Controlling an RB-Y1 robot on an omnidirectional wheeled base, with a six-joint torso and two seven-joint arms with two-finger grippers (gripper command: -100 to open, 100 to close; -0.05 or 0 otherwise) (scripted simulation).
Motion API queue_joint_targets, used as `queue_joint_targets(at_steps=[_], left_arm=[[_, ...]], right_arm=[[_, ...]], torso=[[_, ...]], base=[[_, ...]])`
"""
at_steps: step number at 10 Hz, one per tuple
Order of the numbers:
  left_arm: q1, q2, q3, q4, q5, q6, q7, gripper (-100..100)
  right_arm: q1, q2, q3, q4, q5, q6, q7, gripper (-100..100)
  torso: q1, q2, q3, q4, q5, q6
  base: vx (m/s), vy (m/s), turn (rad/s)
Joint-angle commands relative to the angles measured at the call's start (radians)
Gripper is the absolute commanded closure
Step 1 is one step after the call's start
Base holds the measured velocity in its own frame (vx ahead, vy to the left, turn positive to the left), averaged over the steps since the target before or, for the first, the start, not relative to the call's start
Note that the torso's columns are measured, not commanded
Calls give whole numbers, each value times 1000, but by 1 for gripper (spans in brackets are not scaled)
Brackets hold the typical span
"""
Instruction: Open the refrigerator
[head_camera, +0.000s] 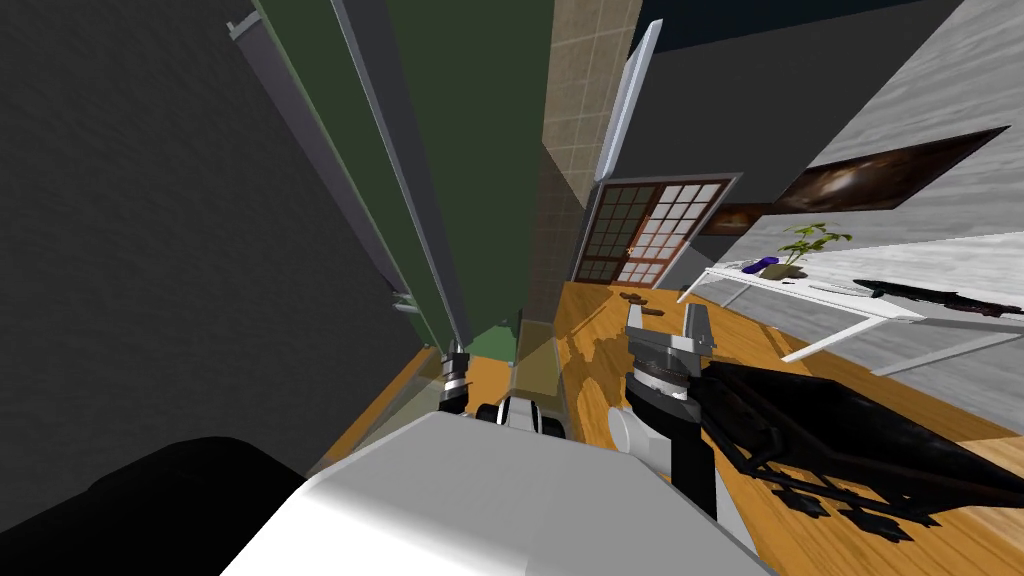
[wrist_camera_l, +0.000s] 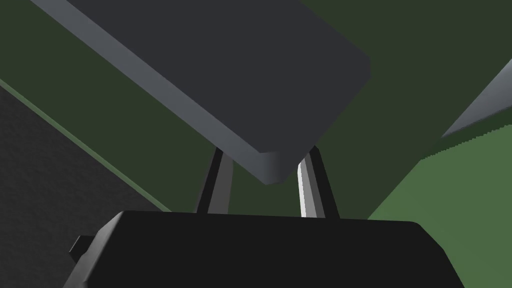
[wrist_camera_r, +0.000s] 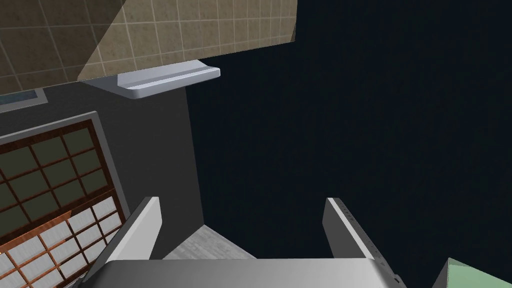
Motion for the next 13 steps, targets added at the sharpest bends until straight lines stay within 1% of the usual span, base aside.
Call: queue_joint_targets(at_steps=[1,4,5,7,8,10,12,13], left_arm=[[13,-2,5,-26,16,-28,-16,100],[54,-3,28,-59,57,-62,-42,100],[75,-5,23,-75,61,-22,-50,-100],[105,-5,14,-129,76,4,-69,-100],[105,-5,14,-131,76,4,-69,-100],[135,-5,5,-187,92,30,-87,-100],[164,-5,-4,-241,107,56,-106,-100],[164,-5,-4,-243,107,56,-106,-100]], right_arm=[[0,0,0,0,0,0,0,0],[0,0,0,0,0,0,0,0],[0,0,0,0,0,0,0,0],[0,0,0,0,0,0,0,0],[0,-1,-1,0,0,0,0,0],[0,-1,-1,0,0,0,0,0],[0,-1,0,0,0,0,0,0],[0,-1,0,0,0,0,0,0]], torso=[[2,0,0,0,1,4],[-2,2,0,3,-3,0],[-1,2,0,3,-3,0],[25,2,2,-1,7,-5],[25,2,0,-1,6,-7],[12,1,1,-4,5,-6],[7,4,3,-3,4,-6],[6,6,4,-1,3,-5]], base=[[-11,-225,60],[34,-303,143],[24,-141,46],[-3,32,-49],[7,51,1],[12,38,-5],[18,13,-11],[7,1,4]])
